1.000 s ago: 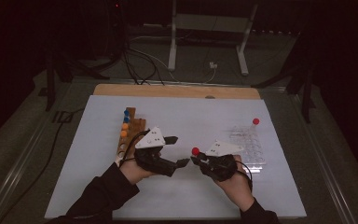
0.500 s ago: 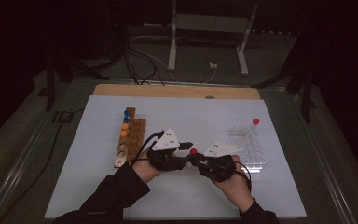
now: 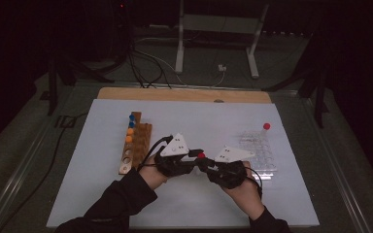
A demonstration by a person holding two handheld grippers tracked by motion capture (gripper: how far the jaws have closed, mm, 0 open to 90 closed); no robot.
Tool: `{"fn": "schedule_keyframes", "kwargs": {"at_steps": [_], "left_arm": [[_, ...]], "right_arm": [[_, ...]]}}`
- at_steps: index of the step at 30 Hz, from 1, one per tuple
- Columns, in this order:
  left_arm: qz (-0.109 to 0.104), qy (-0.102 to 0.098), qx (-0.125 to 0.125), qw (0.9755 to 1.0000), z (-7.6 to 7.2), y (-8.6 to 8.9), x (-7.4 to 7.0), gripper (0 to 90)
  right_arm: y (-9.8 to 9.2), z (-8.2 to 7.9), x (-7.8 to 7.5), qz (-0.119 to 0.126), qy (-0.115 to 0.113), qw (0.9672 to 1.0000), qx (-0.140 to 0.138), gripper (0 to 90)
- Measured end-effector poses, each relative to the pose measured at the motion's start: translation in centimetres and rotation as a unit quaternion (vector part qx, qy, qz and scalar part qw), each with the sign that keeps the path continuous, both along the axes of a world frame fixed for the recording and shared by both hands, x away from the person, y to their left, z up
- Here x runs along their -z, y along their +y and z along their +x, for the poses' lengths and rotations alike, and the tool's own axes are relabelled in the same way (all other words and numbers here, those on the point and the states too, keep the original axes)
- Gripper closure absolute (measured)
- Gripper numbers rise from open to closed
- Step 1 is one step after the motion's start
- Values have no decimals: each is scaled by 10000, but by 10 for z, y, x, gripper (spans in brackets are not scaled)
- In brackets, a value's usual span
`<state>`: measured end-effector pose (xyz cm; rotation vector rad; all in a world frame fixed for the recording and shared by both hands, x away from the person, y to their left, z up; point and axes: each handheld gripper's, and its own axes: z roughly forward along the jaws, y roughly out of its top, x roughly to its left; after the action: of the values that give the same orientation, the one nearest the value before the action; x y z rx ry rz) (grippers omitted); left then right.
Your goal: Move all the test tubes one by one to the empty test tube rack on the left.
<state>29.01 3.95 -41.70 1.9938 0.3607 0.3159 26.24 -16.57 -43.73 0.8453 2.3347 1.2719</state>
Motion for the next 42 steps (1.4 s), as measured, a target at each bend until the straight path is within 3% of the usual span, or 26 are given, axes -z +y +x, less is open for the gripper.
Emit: {"fn": "schedule_keyframes", "kwargs": {"at_steps": [9, 17, 25, 29, 35, 42], "left_arm": [[-278, -72, -341, 9990, 3, 25, -17, 718], [-321, -152, -604, 9975, 5, 50, -30, 719], [-252, -240, -821, 9960, 0, 74, -40, 719], [-241, -301, -949, 9947, -4, 87, -45, 718], [-269, -340, -1220, 9916, -9, 110, -49, 718], [-273, -385, -1568, 9865, -11, 139, -53, 718]], "right_arm": [[-11, 1, -3, 144, -166, 9995, 208, 529], [-15, 3, -5, 261, -151, 9991, 289, 403], [-14, 3, -6, 272, -179, 9983, 485, 161], [-15, 4, -5, 259, -184, 9978, 585, 109], [-19, 6, -5, 346, -161, 9973, 633, 0], [-19, 6, -5, 367, -132, 9980, 506, 0]]}}
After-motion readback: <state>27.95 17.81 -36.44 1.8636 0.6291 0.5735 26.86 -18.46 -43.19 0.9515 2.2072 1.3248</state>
